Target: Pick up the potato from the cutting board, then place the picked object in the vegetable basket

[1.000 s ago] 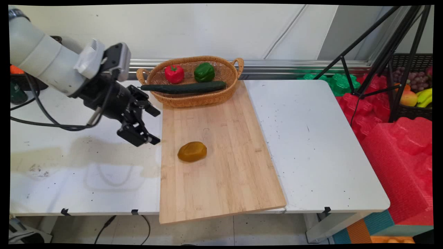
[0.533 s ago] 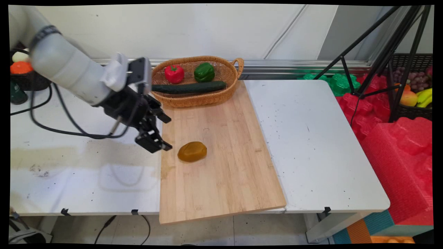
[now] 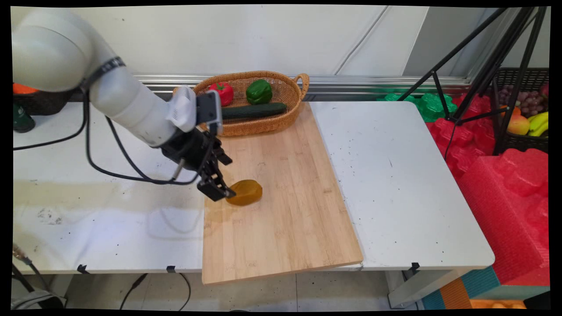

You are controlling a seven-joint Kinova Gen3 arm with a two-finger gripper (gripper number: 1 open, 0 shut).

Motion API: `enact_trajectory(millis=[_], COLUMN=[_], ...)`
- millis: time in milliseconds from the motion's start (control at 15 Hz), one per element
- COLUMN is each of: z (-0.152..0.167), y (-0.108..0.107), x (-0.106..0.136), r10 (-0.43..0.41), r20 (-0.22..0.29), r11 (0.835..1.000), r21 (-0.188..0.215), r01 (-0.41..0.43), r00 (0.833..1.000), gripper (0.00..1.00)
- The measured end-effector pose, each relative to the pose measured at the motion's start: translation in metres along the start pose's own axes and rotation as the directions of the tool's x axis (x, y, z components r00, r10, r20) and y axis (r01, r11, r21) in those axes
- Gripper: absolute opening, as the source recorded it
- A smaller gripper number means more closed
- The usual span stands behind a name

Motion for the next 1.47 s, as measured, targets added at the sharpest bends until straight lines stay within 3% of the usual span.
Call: enact_trajectory(millis=[600,1000,1067,1467], z=[0.052,0.069,0.071,0.065], y=[0.004,0.006,0.006,0.008], x=[0.006,0.006,0.006,0.005], r10=[-0.027,-0.04,-0.042,-0.038], r20=[0.039,0.049,0.049,0.04], r11=[1.0,0.999,0.999,0.999], r21=[-0.012,-0.003,-0.001,0.025], r01=[0.028,0.04,0.042,0.037], r00=[0.999,0.998,0.998,0.998], gripper=[1.0,1.0,0.0,0.0])
